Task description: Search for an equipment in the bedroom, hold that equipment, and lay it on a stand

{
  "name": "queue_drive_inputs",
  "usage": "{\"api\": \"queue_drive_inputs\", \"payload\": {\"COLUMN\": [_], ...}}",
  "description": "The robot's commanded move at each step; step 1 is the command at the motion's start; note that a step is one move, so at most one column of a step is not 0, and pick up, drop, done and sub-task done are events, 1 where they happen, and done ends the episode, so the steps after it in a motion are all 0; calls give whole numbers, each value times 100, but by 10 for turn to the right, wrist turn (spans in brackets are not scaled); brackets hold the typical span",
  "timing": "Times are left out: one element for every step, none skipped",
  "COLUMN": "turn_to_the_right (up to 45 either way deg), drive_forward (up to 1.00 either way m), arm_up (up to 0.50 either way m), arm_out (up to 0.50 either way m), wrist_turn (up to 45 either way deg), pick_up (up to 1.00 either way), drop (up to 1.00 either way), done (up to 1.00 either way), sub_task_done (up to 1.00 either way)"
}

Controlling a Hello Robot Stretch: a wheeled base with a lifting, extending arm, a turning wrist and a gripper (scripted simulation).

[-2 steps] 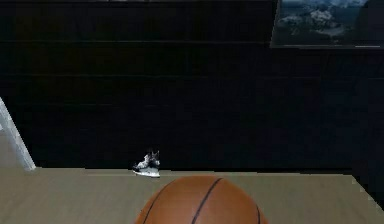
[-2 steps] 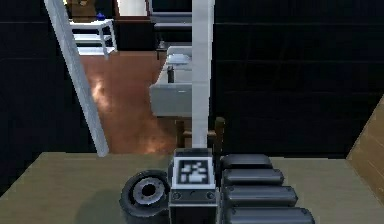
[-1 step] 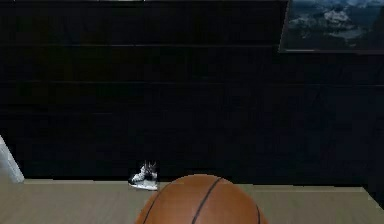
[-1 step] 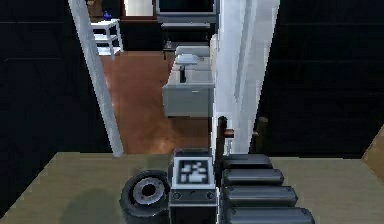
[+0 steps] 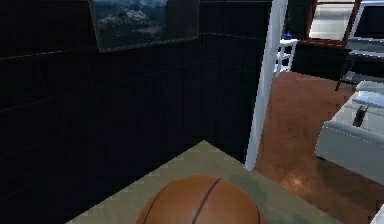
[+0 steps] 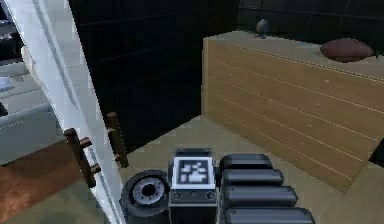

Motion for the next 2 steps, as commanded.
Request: {"api": "queue_drive_inputs", "payload": {"turn_to_the_right": [120,0], "drive_forward": [0,50], "arm_up": [0,0], "arm_out": [0,0], "wrist_turn": [0,0], "pick_up": [0,0], "drop": [0,0], "done": [0,0], "sub_task_done": [0,0]}}
